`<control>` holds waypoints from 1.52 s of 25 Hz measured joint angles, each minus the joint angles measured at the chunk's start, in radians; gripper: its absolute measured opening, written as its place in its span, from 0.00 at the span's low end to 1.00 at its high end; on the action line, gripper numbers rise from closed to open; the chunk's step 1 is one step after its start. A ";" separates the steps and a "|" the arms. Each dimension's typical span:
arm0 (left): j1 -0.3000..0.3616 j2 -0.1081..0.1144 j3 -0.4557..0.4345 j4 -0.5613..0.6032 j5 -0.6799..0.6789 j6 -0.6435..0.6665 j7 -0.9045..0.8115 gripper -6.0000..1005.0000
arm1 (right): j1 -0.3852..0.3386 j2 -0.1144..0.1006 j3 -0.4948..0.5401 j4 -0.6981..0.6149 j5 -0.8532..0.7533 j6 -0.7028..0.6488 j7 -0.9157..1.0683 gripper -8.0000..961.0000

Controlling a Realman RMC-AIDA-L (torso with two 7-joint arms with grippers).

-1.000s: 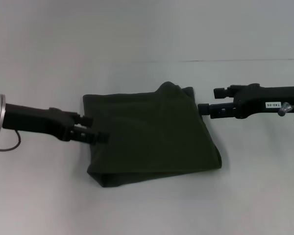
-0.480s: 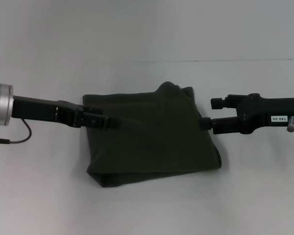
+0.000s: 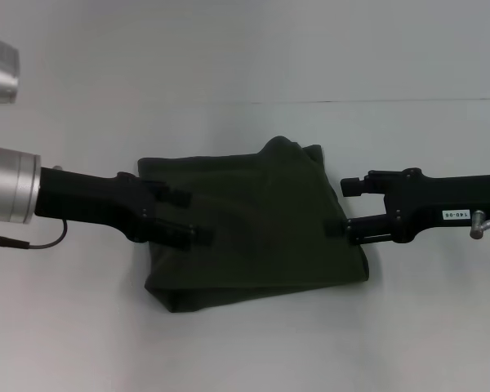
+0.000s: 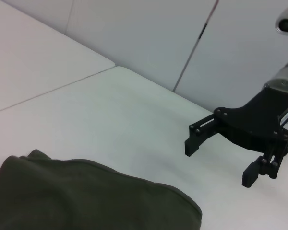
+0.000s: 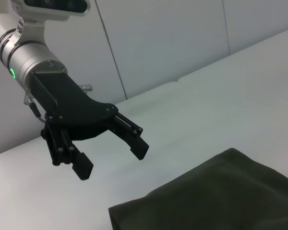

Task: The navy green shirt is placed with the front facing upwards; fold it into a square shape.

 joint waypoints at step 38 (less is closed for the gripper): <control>-0.001 0.006 0.069 0.020 0.002 -0.005 -0.068 0.95 | 0.001 0.001 -0.008 -0.004 0.009 -0.007 0.005 0.95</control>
